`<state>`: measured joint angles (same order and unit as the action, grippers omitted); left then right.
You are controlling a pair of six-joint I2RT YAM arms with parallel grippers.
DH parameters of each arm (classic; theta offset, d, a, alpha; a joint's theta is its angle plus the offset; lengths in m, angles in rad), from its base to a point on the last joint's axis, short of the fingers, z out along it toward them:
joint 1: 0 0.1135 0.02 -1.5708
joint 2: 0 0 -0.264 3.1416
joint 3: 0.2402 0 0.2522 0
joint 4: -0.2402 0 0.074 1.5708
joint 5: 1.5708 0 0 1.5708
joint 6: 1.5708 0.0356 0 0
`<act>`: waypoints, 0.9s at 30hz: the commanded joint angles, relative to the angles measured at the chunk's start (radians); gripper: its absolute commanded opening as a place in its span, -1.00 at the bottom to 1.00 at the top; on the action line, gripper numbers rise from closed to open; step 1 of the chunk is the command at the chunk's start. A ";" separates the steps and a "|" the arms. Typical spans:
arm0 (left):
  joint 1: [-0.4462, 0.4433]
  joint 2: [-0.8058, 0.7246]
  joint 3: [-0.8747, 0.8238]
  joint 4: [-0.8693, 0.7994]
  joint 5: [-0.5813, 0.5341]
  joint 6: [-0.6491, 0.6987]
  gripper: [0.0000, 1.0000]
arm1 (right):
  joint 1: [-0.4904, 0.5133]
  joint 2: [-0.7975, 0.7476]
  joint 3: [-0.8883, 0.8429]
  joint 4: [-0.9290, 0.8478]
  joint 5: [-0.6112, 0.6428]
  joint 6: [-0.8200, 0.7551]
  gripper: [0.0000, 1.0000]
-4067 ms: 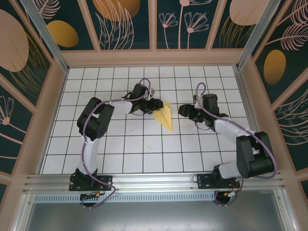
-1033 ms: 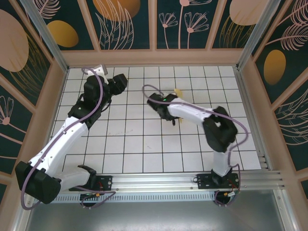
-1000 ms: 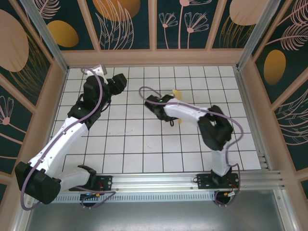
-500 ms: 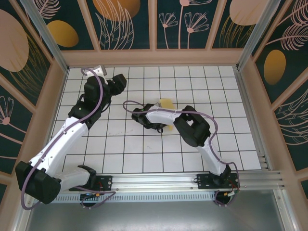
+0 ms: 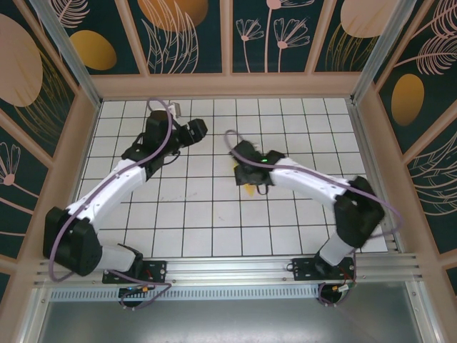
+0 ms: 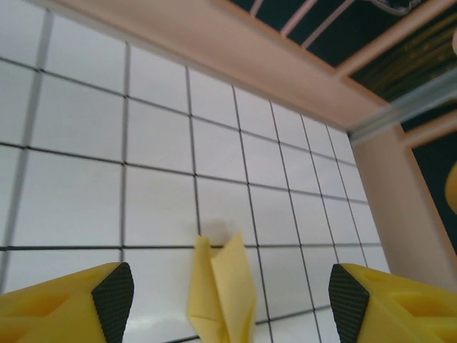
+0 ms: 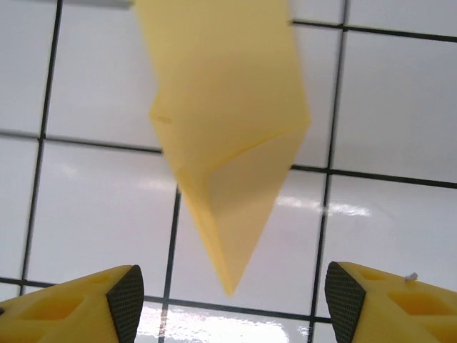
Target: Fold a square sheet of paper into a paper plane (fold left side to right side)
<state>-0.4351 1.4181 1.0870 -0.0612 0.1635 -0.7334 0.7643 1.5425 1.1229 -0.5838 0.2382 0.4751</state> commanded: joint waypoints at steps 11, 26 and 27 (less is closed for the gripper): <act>-0.105 0.420 0.062 0.229 0.323 -0.117 0.42 | -0.594 -0.381 -0.499 0.667 -0.735 0.092 0.62; -0.117 0.666 0.129 0.404 0.428 -0.133 -0.49 | -0.766 -0.296 -0.635 0.818 -0.951 0.070 0.57; -0.116 0.669 0.127 0.409 0.434 -0.127 -0.58 | -0.769 -0.269 -0.633 0.840 -0.980 0.059 0.56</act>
<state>-0.5537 2.0708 1.1896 0.2764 0.5552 -0.8818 0.0074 1.2259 0.5053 0.1551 -0.6395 0.5560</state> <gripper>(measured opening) 0.225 0.783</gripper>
